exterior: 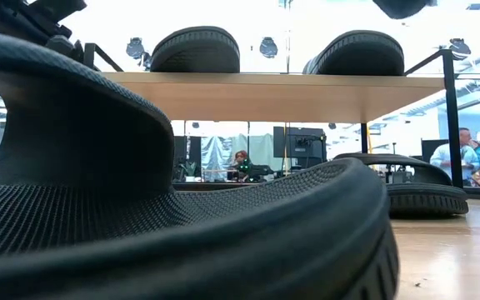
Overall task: Pick and place slides into the shelf
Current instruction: Put the left black slide under the shelf
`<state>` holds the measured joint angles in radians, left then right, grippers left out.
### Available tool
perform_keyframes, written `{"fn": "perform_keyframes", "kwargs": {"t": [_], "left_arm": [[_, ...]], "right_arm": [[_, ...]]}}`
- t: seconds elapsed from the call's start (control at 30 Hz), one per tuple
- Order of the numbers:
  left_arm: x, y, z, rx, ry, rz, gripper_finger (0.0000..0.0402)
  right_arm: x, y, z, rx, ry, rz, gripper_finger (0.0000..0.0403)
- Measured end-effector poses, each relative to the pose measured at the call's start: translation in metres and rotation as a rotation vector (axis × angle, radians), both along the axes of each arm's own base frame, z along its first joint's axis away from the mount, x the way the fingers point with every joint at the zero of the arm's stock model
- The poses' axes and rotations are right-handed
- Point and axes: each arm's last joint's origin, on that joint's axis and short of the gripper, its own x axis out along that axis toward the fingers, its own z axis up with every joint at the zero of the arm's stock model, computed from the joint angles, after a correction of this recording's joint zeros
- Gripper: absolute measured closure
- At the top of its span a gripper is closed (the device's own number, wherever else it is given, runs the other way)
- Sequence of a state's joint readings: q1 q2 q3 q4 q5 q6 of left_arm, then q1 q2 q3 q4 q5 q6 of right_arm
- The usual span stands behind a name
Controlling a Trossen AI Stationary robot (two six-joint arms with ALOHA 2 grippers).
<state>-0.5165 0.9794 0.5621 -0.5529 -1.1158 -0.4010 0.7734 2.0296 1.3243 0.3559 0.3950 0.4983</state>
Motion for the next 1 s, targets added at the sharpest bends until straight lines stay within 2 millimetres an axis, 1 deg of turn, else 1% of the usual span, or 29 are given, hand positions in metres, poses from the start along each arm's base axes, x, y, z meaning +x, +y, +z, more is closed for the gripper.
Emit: {"fn": "perform_keyframes", "kwargs": {"t": [0.07,0.13,0.27,0.33,0.67,0.8,1.0], "left_arm": [[0.000,0.000,0.000,-0.003,-0.004,0.006,0.0396],[0.000,0.000,0.000,-0.003,-0.007,0.008,0.0389],[0.000,0.000,0.000,-0.018,-0.025,0.018,0.0380],[0.000,0.000,0.000,-0.023,-0.030,0.020,0.0378],[-0.001,0.001,0.001,0.020,-0.050,0.047,0.0378],[-0.001,0.001,0.001,0.032,-0.039,0.041,0.0378],[-0.001,0.001,0.001,0.032,-0.038,0.041,0.0378]], "right_arm": [[0.002,0.000,0.002,0.102,0.009,-0.040,0.0203],[0.004,-0.003,0.003,0.187,0.017,-0.124,0.0203],[0.009,-0.011,0.001,0.309,0.062,-0.253,0.0203],[0.011,-0.014,-0.004,0.338,0.089,-0.291,0.0208],[0.019,-0.017,-0.035,0.432,0.180,-0.363,0.0236],[0.026,-0.020,-0.038,0.472,0.155,-0.363,0.0238],[0.032,-0.031,-0.047,0.469,0.229,-0.382,0.0238]]}}
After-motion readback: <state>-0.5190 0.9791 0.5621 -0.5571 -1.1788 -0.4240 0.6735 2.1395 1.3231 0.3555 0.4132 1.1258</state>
